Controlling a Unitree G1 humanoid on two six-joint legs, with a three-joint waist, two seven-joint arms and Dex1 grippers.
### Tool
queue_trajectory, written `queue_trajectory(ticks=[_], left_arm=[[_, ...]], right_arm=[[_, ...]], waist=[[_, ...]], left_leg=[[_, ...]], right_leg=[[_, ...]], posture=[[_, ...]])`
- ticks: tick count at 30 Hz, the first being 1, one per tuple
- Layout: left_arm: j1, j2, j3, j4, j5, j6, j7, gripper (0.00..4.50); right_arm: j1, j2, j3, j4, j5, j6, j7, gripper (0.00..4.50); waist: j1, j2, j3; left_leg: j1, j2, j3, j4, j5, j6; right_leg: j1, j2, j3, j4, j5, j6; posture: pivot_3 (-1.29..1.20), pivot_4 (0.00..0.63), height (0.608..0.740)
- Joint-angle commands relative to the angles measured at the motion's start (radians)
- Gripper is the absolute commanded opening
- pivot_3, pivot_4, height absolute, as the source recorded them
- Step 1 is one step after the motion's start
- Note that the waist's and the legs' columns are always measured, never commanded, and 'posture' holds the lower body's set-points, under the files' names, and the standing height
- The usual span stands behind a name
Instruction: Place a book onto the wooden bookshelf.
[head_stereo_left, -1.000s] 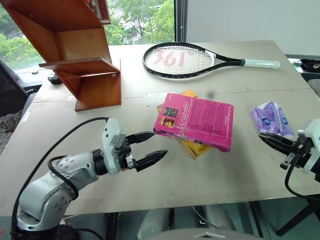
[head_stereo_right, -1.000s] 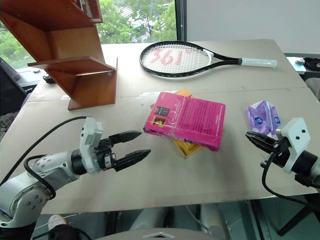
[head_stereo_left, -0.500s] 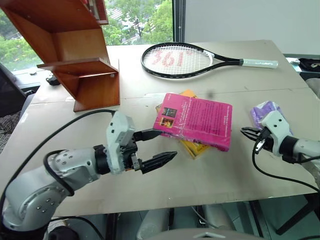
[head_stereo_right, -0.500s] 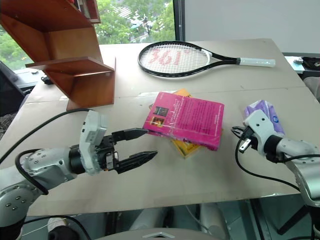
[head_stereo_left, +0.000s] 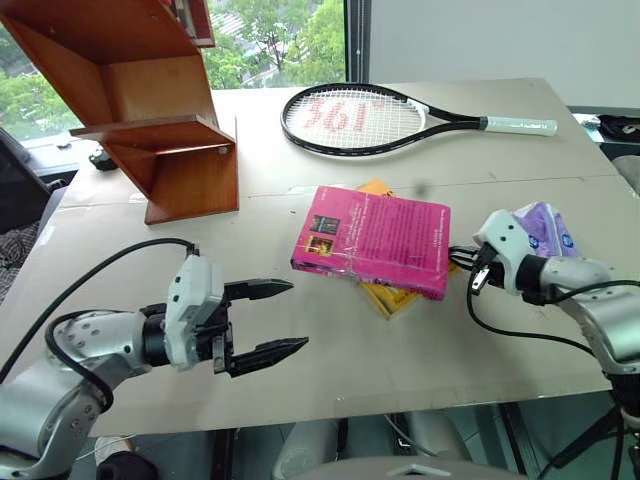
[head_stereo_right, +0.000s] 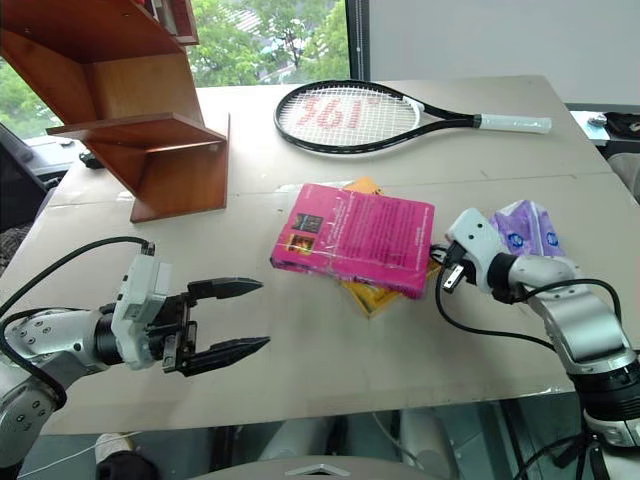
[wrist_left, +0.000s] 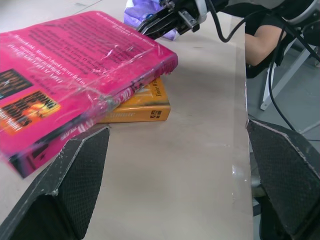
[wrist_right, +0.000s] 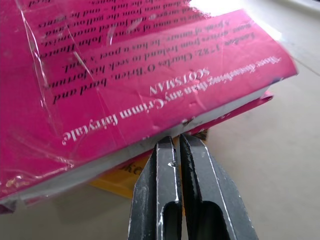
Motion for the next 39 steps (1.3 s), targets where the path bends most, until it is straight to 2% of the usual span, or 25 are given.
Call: queue_trajectory(ticks=[1,10,13,15,19,20,21,22,25,28,31,39], left_arm=[[0.025,-0.020,0.006,0.022,0.031,-0.053,-0.028,4.50],[0.069,-0.060,0.036,0.091,0.010,-0.048,-0.031,4.50],[0.087,-0.073,0.052,0.072,-0.079,0.047,0.028,4.50],[0.089,-0.093,0.062,0.064,-0.170,0.125,0.095,4.50],[0.065,-0.142,0.046,0.059,-0.426,0.295,0.312,4.50],[0.049,-0.150,0.034,0.069,-0.498,0.333,0.384,4.50],[0.030,-0.155,0.017,0.087,-0.555,0.373,0.460,4.50],[0.013,-0.157,0.001,0.109,-0.603,0.409,0.525,4.50],[-0.020,-0.165,-0.046,0.170,-0.784,0.464,0.719,4.50],[-0.044,-0.204,-0.104,0.216,-0.971,0.437,0.942,4.50],[-0.079,-0.283,-0.143,0.226,-1.059,0.368,1.088,4.50],[-0.195,-0.510,-0.240,0.257,-1.124,0.223,1.326,4.50]], right_arm=[[-0.028,0.007,-0.008,-0.029,-0.002,0.009,-0.006,0.01],[-0.015,0.017,-0.026,-0.065,-0.008,-0.003,-0.020,0.01],[0.043,-0.013,-0.113,-0.099,0.016,-0.016,-0.013,0.01],[0.117,-0.032,-0.201,-0.149,0.105,-0.025,0.060,0.01],[0.334,-0.055,-0.422,-0.297,0.289,-0.043,0.201,1.75],[0.374,-0.062,-0.466,-0.322,0.323,-0.042,0.224,1.98],[0.408,-0.067,-0.514,-0.343,0.361,-0.038,0.242,2.73],[0.435,-0.075,-0.551,-0.359,0.392,-0.034,0.262,2.93],[0.494,-0.091,-0.631,-0.393,0.447,-0.037,0.288,4.35],[0.534,-0.090,-0.685,-0.422,0.473,-0.055,0.288,4.46],[0.568,-0.082,-0.707,-0.435,0.471,-0.080,0.288,4.46],[0.648,-0.053,-0.755,-0.480,0.513,-0.150,0.309,4.46]], waist=[[0.000,0.000,0.000],[0.001,0.000,0.000],[0.003,0.000,0.000],[0.007,0.000,0.000],[0.007,0.000,0.000],[0.006,0.000,0.000],[0.005,0.000,0.000],[0.003,0.000,0.000],[-0.001,0.000,0.000],[0.003,0.000,-0.001],[0.006,0.000,-0.001],[0.027,-0.001,-0.002]], left_leg=[[-0.001,0.000,0.000,0.000,0.000,0.000],[-0.001,0.000,0.000,0.000,0.000,0.000],[-0.001,0.000,-0.001,0.000,0.000,0.000],[-0.001,0.000,-0.001,0.000,0.000,0.000],[-0.002,0.000,-0.003,0.000,-0.001,0.001],[-0.002,0.000,-0.003,0.000,-0.001,0.001],[-0.001,0.000,-0.003,0.000,-0.001,0.001],[0.000,0.000,-0.003,0.000,-0.001,0.001],[0.003,0.000,-0.001,0.001,-0.001,0.001],[0.005,0.000,0.000,0.001,-0.001,0.001],[0.004,0.000,-0.001,0.002,-0.001,0.001],[0.002,-0.001,-0.001,0.008,-0.001,0.001]], right_leg=[[0.000,0.000,0.000,0.000,0.000,0.000],[0.000,0.000,0.000,0.000,0.000,0.000],[0.000,0.000,-0.001,0.000,0.000,0.000],[0.000,0.000,-0.001,-0.001,0.000,0.000],[0.000,0.000,-0.002,-0.002,0.000,0.000],[0.000,0.000,-0.002,-0.002,0.000,0.000],[0.001,0.000,-0.002,-0.001,0.000,0.000],[0.002,0.000,-0.002,-0.001,0.000,0.000],[0.003,0.000,0.000,0.003,0.000,0.001],[0.004,0.000,0.001,0.004,0.000,0.000],[0.004,-0.001,0.001,0.004,0.000,0.000],[0.003,-0.001,0.000,0.004,0.000,0.001]], posture=[[0.00,0.150,0.740],[0.00,0.150,0.740],[0.00,0.150,0.740],[0.00,0.150,0.740],[0.00,0.150,0.740],[0.00,0.150,0.740],[0.00,0.150,0.740],[0.00,0.150,0.740],[0.00,0.150,0.740],[0.00,0.150,0.740],[0.00,0.150,0.740],[0.00,0.150,0.740]])
